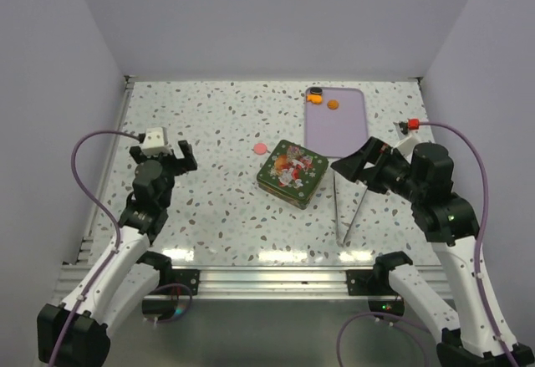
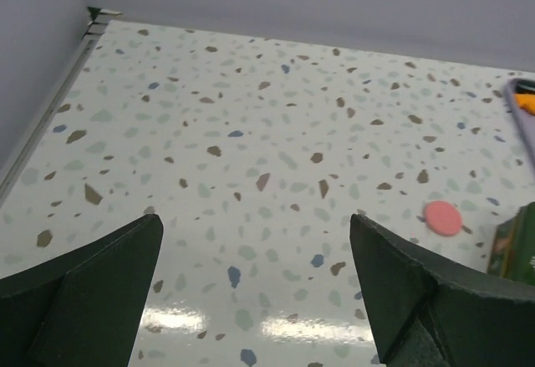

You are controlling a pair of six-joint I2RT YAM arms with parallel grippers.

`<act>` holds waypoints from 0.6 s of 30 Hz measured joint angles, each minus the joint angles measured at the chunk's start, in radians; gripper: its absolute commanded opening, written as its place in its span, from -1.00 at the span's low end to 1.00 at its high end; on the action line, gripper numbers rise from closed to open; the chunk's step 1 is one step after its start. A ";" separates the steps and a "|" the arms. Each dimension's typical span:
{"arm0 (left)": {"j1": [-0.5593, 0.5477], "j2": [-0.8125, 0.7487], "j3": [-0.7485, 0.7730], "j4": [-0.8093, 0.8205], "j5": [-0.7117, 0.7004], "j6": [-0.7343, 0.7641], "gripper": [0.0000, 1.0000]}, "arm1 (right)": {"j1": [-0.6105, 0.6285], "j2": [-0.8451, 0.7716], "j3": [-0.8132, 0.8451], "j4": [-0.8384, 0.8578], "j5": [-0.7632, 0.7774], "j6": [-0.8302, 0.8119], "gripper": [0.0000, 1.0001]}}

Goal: Pack the cookies

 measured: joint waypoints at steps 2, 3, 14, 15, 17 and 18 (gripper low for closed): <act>0.003 0.005 -0.049 0.013 -0.068 0.016 1.00 | 0.000 0.000 -0.009 0.003 -0.012 0.006 0.97; 0.007 0.012 -0.072 0.014 -0.092 0.019 1.00 | 0.000 -0.006 -0.009 0.006 -0.020 0.006 0.97; 0.069 0.161 -0.298 0.275 -0.134 0.030 1.00 | 0.000 -0.042 0.045 -0.006 -0.093 -0.051 0.97; 0.081 0.188 -0.306 0.308 -0.125 0.035 1.00 | 0.000 -0.042 0.049 -0.012 -0.101 -0.058 0.97; 0.102 0.237 -0.319 0.373 -0.108 0.041 1.00 | 0.000 -0.042 0.058 -0.025 -0.109 -0.073 0.97; 0.114 0.262 -0.328 0.411 -0.100 0.045 1.00 | 0.000 -0.042 0.064 -0.032 -0.113 -0.080 0.97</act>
